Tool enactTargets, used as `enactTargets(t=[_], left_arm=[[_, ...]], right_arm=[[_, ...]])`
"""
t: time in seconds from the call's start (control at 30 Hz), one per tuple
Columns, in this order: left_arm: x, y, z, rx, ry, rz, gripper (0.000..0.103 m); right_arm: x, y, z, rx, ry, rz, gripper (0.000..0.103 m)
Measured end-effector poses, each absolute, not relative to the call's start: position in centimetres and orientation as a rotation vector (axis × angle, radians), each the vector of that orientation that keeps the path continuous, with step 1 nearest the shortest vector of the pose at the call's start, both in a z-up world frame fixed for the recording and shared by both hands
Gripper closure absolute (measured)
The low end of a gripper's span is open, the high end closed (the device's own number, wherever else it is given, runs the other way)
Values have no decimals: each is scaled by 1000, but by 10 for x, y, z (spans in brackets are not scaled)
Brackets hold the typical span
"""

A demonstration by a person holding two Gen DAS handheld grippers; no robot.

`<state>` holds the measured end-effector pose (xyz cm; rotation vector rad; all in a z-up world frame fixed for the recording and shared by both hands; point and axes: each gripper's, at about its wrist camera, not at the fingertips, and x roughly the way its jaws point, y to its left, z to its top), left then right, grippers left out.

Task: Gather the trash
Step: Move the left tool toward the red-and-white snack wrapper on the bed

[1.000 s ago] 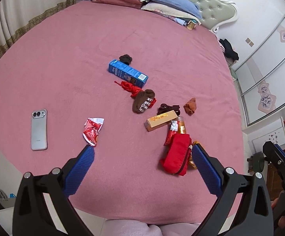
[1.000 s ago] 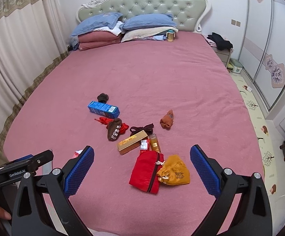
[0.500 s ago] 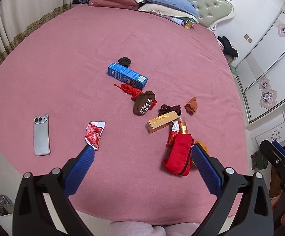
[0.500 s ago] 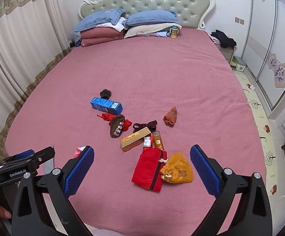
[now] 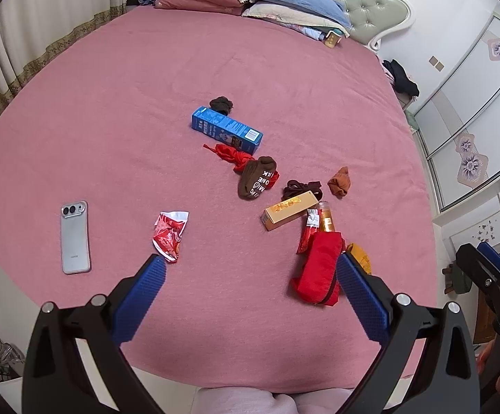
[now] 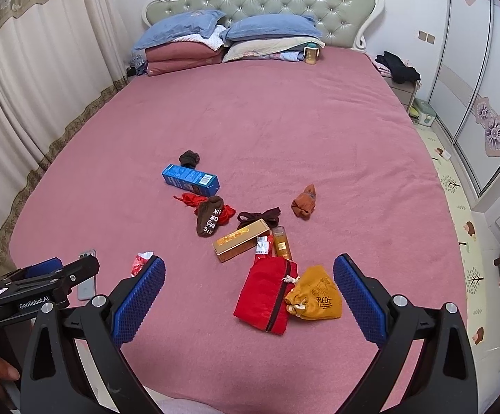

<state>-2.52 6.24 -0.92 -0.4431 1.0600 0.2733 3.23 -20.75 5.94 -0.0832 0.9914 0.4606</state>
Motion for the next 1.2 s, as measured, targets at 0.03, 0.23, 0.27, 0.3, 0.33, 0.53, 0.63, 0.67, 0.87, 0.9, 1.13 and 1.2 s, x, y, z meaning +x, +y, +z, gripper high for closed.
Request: enactTargets(t=[0.03, 0.23, 0.27, 0.3, 0.33, 0.53, 0.63, 0.67, 0.87, 0.9, 1.13, 1.2], left_arm=[[-25, 63, -10, -442, 1061, 274, 4], [-26, 63, -14, -445, 1072, 271, 4], [-27, 64, -15, -448, 1075, 272, 4], [-27, 65, -16, -453, 1077, 272, 4], [-27, 66, -17, -455, 1080, 274, 4], [-30, 72, -20, -441, 1082, 289, 4], [-31, 78, -25, -439, 1093, 300, 4], [-31, 80, -27, -443, 1100, 302, 4], [-28, 89, -38, -444, 1125, 307, 4], [-28, 90, -40, -444, 1127, 306, 4], [-25, 104, -60, -466, 1162, 311, 4], [-24, 111, -72, -489, 1182, 315, 4]], right_arm=[[33, -207, 59, -84, 994, 459, 8], [33, -205, 57, -92, 1003, 463, 8], [32, -204, 56, -94, 1004, 464, 8], [32, -203, 56, -96, 1004, 466, 8], [32, -203, 56, -99, 1006, 468, 8], [31, -197, 54, -118, 1013, 476, 8], [32, -192, 50, -127, 1026, 482, 8], [33, -190, 48, -132, 1033, 483, 8], [37, -179, 39, -139, 1052, 492, 8], [37, -176, 37, -140, 1055, 497, 8], [40, -161, 21, -144, 1076, 510, 8], [41, -158, 13, -146, 1089, 507, 8]])
